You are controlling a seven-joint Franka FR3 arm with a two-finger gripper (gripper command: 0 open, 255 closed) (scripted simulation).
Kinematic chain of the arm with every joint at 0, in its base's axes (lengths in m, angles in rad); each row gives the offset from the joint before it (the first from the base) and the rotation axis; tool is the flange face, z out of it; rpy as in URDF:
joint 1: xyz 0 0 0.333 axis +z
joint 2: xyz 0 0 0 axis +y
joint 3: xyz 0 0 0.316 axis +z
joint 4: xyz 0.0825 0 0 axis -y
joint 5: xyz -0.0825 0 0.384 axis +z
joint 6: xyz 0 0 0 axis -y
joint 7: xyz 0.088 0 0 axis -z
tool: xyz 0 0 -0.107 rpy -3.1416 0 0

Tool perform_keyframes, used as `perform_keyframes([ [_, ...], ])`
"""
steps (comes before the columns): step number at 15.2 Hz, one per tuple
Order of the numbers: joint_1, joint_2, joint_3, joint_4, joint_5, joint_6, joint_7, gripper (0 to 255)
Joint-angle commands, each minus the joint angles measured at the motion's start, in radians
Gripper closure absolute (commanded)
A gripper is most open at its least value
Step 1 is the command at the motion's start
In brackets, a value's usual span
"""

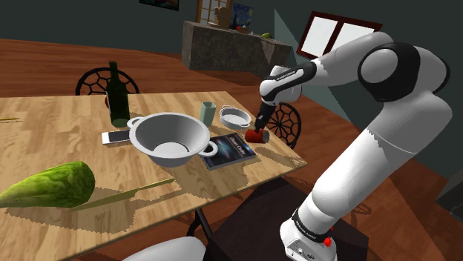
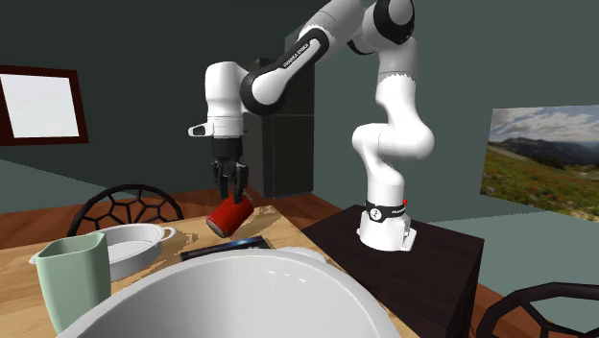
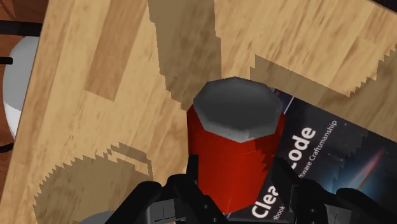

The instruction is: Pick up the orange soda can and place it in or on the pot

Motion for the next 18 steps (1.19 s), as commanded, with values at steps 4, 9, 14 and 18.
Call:
perform_keyframes([
  [4, -0.002, -0.043, 0.004, 0.03, -0.019, -0.07, 0.014, 255],
  [9, -0.004, -0.08, 0.011, 0.066, -0.032, -0.141, 0.026, 255],
  [14, -0.004, -0.111, 0.017, 0.107, -0.042, -0.211, 0.035, 255],
  [18, -0.004, -0.132, 0.022, 0.143, -0.047, -0.267, 0.04, 255],
])
